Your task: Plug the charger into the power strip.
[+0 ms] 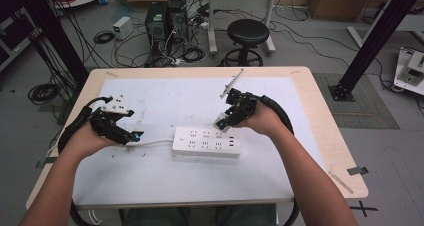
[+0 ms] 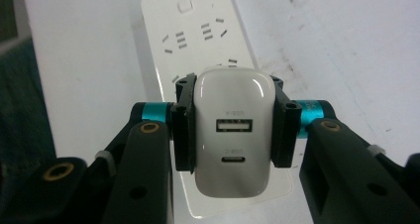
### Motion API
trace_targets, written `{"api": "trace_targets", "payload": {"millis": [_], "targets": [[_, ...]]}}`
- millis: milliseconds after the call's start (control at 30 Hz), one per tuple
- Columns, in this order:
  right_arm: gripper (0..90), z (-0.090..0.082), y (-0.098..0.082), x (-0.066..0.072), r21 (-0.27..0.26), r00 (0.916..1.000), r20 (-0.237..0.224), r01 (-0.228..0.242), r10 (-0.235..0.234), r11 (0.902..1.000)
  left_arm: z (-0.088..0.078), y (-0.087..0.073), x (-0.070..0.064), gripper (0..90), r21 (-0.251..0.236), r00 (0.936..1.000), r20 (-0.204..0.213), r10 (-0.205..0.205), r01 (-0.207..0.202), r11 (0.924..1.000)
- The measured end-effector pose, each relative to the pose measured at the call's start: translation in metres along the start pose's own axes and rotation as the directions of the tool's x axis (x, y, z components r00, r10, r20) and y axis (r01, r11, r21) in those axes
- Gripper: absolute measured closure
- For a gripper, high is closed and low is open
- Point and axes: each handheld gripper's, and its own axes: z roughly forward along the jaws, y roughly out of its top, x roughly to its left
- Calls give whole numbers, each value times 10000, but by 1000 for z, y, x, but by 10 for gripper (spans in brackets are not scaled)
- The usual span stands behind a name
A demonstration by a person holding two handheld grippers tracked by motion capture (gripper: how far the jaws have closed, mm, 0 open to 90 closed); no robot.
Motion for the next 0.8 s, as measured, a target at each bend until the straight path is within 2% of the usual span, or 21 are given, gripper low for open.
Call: {"api": "trace_targets", "payload": {"millis": [33, 100, 233, 333, 500, 800], "targets": [[633, 7, 3, 0, 390, 9998, 80, 180, -183, 9991, 0, -3, -1, 194, 9, 10000, -9, -5, 5, 10000], [633, 13, 6, 0, 693, 9993, 56, 373, -378, 9969, 1, -5, -2, 194, 41, 10000, 17, -45, 45, 10000], [634, 20, 9, -1, 1058, 9979, 40, 644, -652, 9923, 2, -6, -2, 194, 55, 10000, 4, 3, -3, 10000], [634, 27, 12, -1, 1633, 9948, 81, 990, -1017, 9816, 3, -8, -3, 194, 41, 10000, -39, -19, 19, 10000], [634, 35, 12, -3, 2021, 9936, 80, 1084, -1124, 9733, 4, -11, -4, 194, 54, 10000, -5, -48, 48, 10000], [634, 39, 14, -4, 2161, 9893, 97, 1398, -1453, 9663, 4, -12, -4, 194, 11, 10000, -13, -73, 73, 10000]]}}
